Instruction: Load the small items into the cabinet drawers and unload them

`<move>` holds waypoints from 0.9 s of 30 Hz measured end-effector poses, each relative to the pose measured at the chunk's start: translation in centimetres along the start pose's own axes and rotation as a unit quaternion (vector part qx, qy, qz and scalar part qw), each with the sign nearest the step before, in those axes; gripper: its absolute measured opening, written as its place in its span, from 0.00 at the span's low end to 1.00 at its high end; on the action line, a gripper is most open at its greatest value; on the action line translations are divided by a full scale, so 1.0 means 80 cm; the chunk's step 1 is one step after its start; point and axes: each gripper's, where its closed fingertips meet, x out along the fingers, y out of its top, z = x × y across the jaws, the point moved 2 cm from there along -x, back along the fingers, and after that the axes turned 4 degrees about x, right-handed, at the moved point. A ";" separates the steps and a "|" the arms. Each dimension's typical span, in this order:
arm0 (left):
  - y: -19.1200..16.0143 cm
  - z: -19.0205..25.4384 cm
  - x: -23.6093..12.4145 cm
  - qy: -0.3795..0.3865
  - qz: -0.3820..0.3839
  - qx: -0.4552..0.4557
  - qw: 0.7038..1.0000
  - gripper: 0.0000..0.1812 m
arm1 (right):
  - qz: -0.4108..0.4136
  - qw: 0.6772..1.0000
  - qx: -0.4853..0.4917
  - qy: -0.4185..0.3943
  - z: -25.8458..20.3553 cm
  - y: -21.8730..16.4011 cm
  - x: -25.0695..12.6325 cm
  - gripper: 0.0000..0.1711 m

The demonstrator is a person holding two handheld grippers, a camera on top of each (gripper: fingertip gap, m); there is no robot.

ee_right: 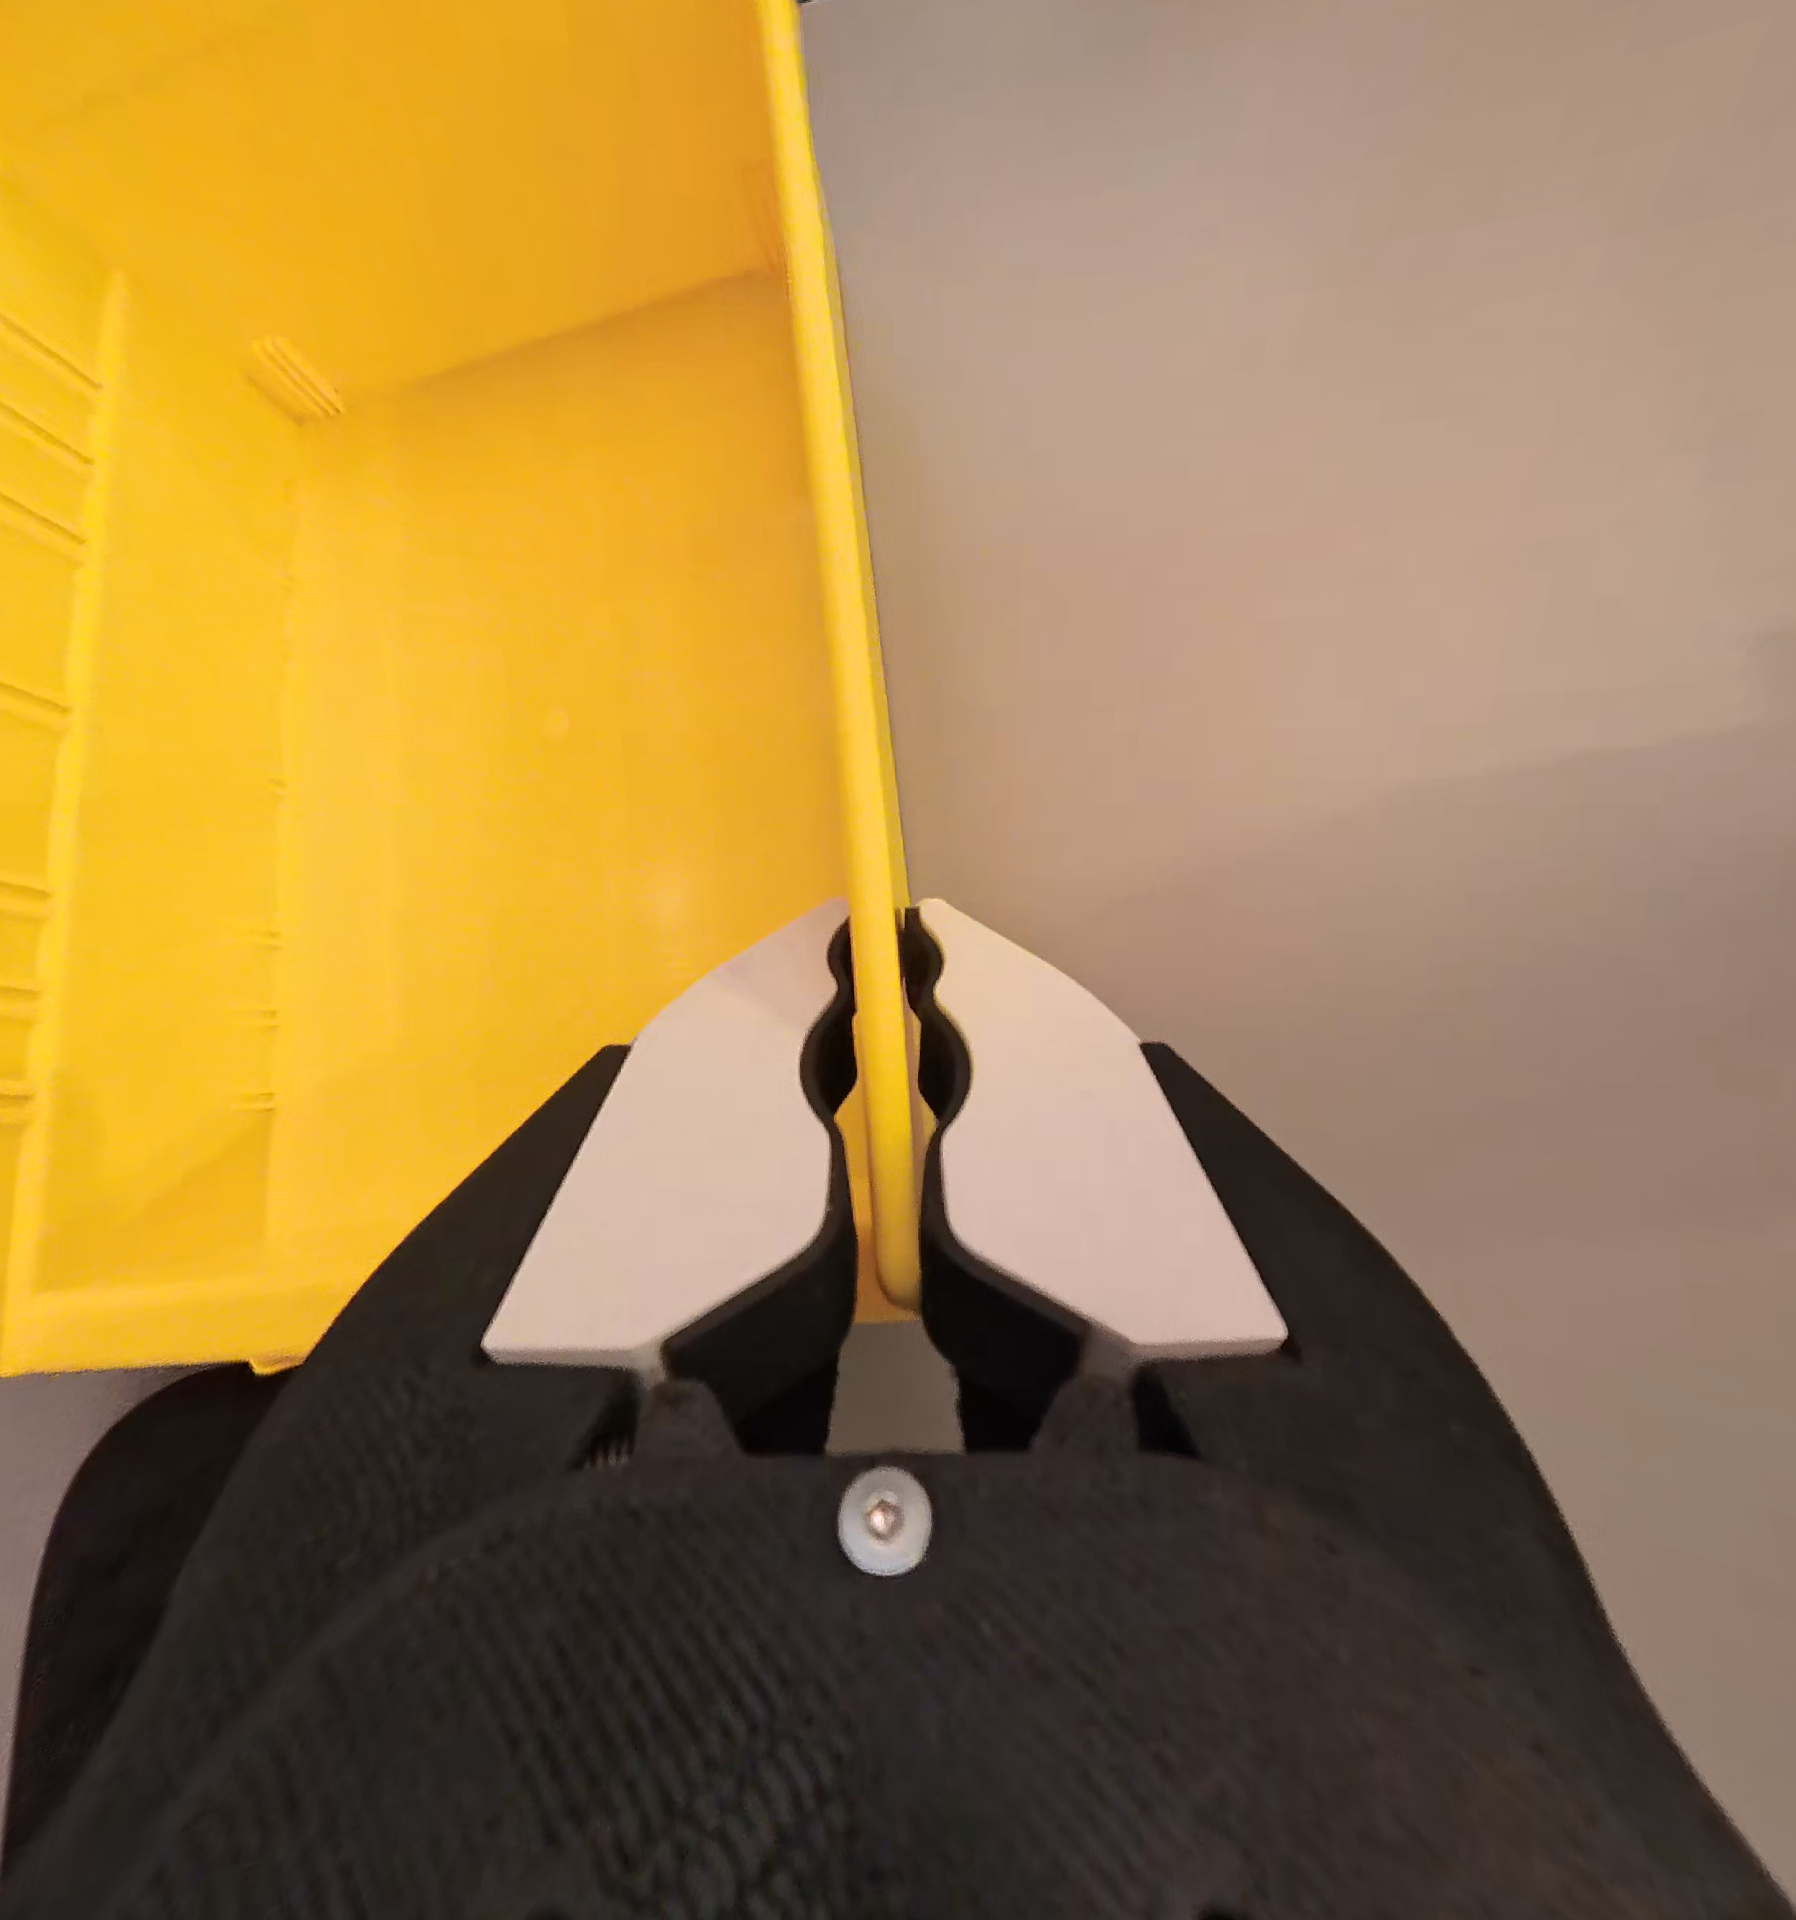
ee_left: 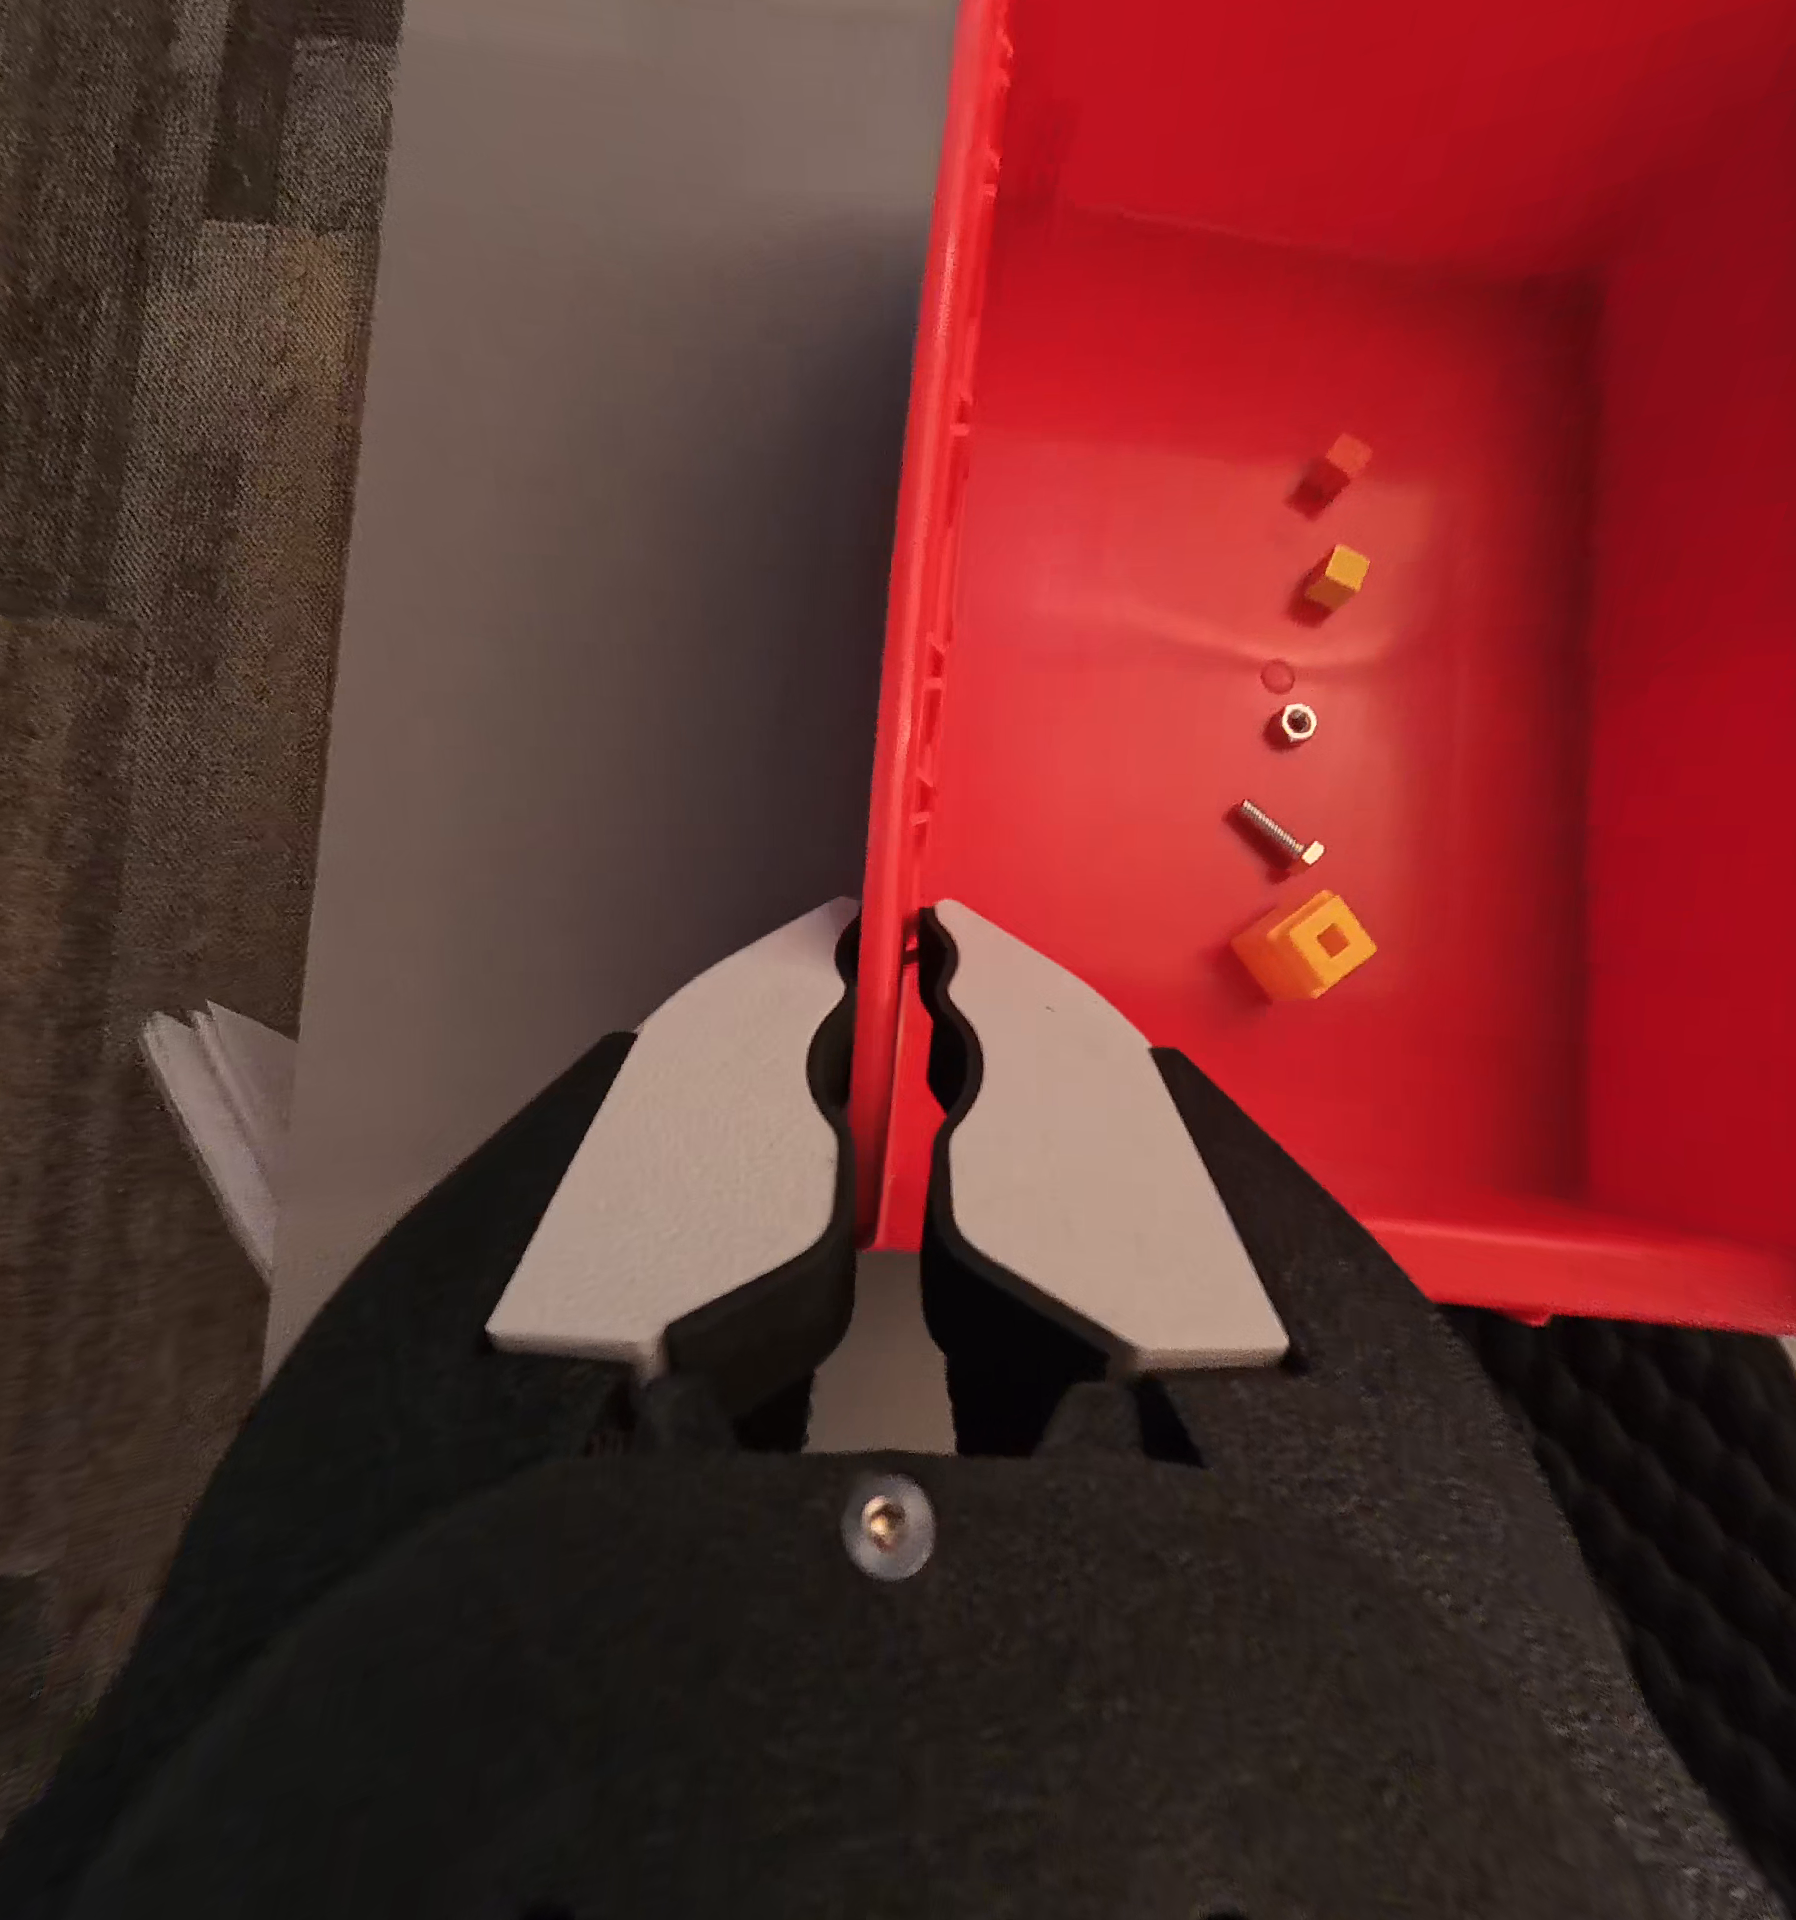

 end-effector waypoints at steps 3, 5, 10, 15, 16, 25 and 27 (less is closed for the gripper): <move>0.000 -0.011 0.000 0.004 0.015 -0.025 1.000 0.04 | 0.000 1.000 -0.001 0.000 0.014 0.001 -0.005 0.05; 0.000 -0.019 -0.001 0.009 0.025 -0.045 0.999 0.03 | -0.001 1.000 0.001 0.001 0.024 0.001 -0.008 0.05; -0.001 -0.025 -0.001 0.037 0.046 -0.055 0.997 0.03 | -0.001 1.000 0.004 -0.005 0.041 -0.004 -0.019 0.05; 0.009 -0.018 0.006 0.030 0.046 -0.020 0.998 0.03 | 0.010 0.999 -0.001 -0.032 0.040 -0.010 -0.025 0.04; 0.011 -0.018 0.008 0.026 0.045 -0.009 0.999 0.03 | 0.011 0.999 0.000 -0.035 0.040 -0.010 -0.026 0.04; 0.013 -0.018 0.010 0.000 0.038 0.040 0.998 0.04 | 0.013 0.999 0.007 -0.041 0.036 -0.003 -0.018 0.04; 0.009 -0.017 0.007 -0.015 0.039 0.036 0.999 0.04 | 0.010 0.999 0.014 -0.033 0.038 -0.001 -0.017 0.04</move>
